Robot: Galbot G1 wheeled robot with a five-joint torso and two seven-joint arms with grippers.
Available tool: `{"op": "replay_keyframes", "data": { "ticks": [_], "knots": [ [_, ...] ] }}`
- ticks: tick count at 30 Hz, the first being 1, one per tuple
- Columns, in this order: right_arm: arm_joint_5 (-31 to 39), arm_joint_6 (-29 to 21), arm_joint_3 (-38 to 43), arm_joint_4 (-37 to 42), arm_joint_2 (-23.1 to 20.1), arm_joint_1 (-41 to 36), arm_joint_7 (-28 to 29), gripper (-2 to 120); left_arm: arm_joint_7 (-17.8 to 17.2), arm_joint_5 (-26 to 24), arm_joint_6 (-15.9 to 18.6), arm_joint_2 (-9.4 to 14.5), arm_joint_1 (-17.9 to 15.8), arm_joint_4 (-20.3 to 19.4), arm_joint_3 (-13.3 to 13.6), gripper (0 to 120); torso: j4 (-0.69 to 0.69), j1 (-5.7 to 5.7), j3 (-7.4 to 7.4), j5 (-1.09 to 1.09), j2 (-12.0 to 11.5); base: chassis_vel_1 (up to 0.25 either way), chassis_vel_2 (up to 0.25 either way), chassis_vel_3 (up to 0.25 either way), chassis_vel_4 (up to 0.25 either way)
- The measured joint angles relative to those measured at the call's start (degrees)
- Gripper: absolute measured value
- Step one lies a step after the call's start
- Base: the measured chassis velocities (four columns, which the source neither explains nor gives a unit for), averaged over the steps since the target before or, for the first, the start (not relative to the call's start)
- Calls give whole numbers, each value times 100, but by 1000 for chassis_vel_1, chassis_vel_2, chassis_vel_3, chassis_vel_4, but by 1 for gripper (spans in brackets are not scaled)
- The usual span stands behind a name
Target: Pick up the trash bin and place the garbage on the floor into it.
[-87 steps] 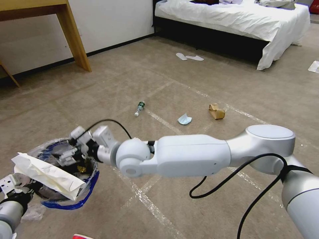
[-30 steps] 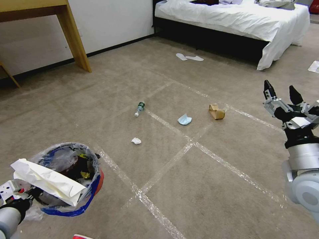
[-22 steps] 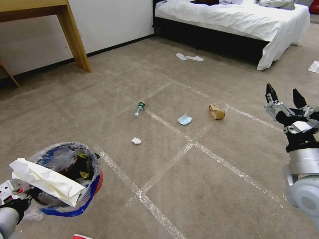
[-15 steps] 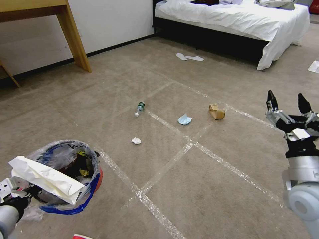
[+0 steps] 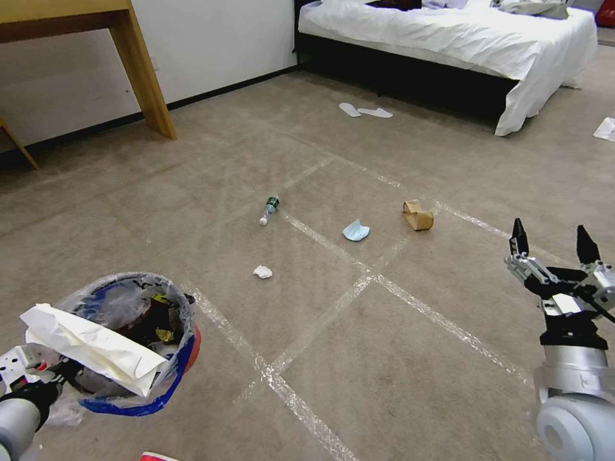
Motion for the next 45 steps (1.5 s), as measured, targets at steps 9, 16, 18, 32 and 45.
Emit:
{"op": "replay_keyframes", "data": {
  "ticks": [9,16,18,32,45],
  "knots": [
    [-77,39,-95,-57,77,-18,-8,100,2,-7,-1,0,-16,-3,-37,0,0,0,0,0,0,0,0,0,0],
    [-65,39,-120,-60,53,6,-7,100,0,-45,-4,24,-5,2,-98,0,0,0,0,0,0,0,0,0,0],
    [-62,39,-120,-59,46,7,-7,100,0,-49,-5,25,-5,2,-103,0,0,0,0,0,0,0,0,0,0],
    [-83,31,-202,-161,23,124,-12,100,-9,-57,-15,51,-104,83,-84,0,0,0,0,0,0,-44,44,49,-50],
    [-84,5,-281,-191,34,195,-15,100,-26,-95,-16,93,-119,103,-106,0,0,1,0,0,0,-87,85,86,-81]
  ]
}}
